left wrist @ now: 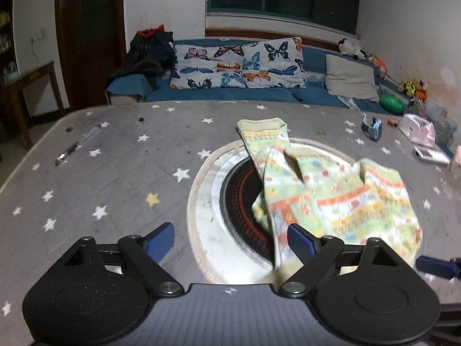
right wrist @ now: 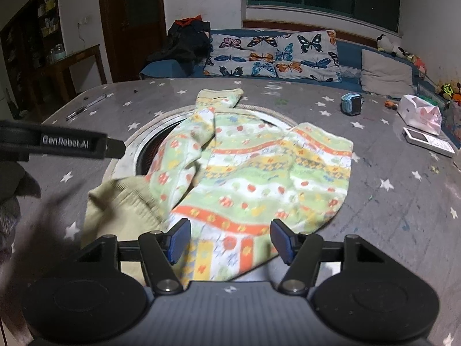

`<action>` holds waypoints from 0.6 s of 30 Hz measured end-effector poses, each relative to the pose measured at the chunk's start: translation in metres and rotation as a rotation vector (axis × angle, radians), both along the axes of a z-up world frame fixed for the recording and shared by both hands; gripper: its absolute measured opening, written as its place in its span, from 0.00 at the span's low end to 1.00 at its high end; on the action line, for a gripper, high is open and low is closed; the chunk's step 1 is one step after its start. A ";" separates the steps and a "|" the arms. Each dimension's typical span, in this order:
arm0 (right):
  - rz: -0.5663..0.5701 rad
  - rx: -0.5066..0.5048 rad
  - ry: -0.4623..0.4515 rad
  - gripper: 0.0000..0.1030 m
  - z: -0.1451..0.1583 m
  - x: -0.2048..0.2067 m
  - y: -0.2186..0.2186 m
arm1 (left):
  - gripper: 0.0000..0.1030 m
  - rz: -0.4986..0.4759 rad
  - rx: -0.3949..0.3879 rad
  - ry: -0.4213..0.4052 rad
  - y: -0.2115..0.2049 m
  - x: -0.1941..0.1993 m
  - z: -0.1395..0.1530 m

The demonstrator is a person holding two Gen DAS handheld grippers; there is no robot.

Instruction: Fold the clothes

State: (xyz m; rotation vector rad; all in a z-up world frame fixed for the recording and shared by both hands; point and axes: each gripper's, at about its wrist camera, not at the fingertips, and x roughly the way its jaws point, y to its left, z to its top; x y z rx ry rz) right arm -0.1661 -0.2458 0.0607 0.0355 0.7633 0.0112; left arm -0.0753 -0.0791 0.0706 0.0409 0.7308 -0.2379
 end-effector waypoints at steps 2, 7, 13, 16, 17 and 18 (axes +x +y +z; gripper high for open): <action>-0.004 0.003 -0.001 0.57 0.001 0.008 -0.005 | 0.82 -0.007 -0.023 0.021 -0.003 0.013 0.000; -0.030 0.029 -0.003 0.48 0.004 0.037 -0.024 | 0.82 -0.022 -0.035 0.042 -0.017 0.047 0.001; -0.030 0.037 -0.018 0.45 0.009 0.085 -0.040 | 0.68 -0.024 -0.058 0.086 -0.028 0.089 -0.005; -0.020 0.055 -0.016 0.45 0.008 0.113 -0.045 | 0.59 -0.034 -0.057 0.113 -0.033 0.107 -0.011; -0.017 0.061 -0.013 0.45 0.007 0.124 -0.046 | 0.56 -0.041 -0.057 0.122 -0.034 0.112 -0.014; -0.011 0.067 -0.010 0.45 0.004 0.134 -0.047 | 0.54 -0.048 -0.057 0.131 -0.035 0.117 -0.016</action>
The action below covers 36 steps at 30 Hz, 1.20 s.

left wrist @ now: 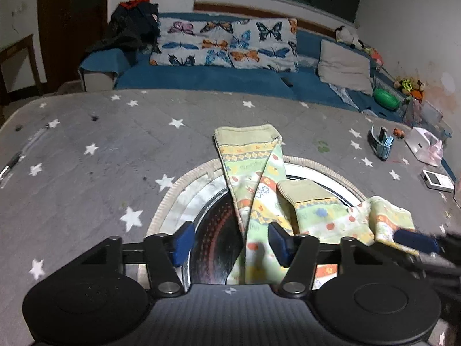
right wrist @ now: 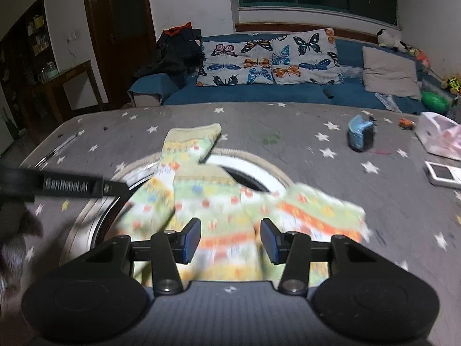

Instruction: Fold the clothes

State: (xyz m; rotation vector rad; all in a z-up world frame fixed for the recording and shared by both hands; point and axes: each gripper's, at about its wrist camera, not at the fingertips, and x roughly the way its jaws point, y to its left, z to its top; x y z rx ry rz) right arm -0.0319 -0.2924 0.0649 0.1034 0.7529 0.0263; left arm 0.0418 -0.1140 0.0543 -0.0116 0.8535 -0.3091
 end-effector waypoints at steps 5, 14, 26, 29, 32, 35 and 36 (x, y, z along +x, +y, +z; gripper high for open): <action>0.030 0.037 0.024 0.46 -0.014 0.041 -0.003 | 0.47 -0.029 -0.016 0.022 0.004 0.015 -0.006; 0.041 0.025 0.053 0.42 -0.034 0.063 0.002 | 0.49 -0.059 -0.030 0.017 0.005 0.017 -0.008; 0.046 0.036 -0.004 0.09 -0.016 0.044 -0.008 | 0.50 -0.095 0.010 0.010 -0.013 0.014 -0.011; 0.054 0.029 0.003 0.27 -0.018 0.045 -0.007 | 0.50 -0.117 0.049 0.010 -0.024 0.014 -0.015; 0.058 -0.019 0.012 0.32 -0.023 0.048 -0.002 | 0.48 -0.121 0.082 0.008 -0.028 0.014 -0.020; 0.067 -0.039 0.032 0.31 -0.031 0.051 0.000 | 0.36 -0.133 0.068 0.023 -0.026 0.015 -0.022; 0.074 -0.038 0.036 0.25 -0.032 0.051 0.000 | 0.33 -0.143 0.064 0.025 -0.026 0.014 -0.023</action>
